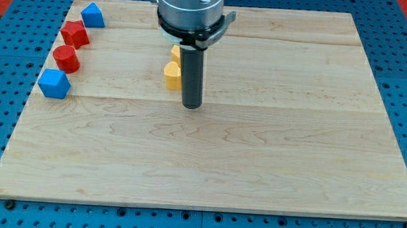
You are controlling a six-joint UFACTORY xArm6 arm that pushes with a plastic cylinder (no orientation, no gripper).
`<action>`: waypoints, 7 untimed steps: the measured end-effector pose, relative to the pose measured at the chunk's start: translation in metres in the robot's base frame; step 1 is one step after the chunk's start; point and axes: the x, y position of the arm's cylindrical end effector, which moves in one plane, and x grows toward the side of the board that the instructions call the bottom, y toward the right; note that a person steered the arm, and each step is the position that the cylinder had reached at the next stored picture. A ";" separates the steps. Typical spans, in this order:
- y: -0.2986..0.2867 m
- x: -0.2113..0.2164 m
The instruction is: Move the blue triangle into the green circle
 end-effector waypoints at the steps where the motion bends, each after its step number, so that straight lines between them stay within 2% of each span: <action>1: -0.001 0.000; 3: 0.002 0.004; 4: -0.010 0.069; 6: -0.201 0.065; 7: -0.247 0.055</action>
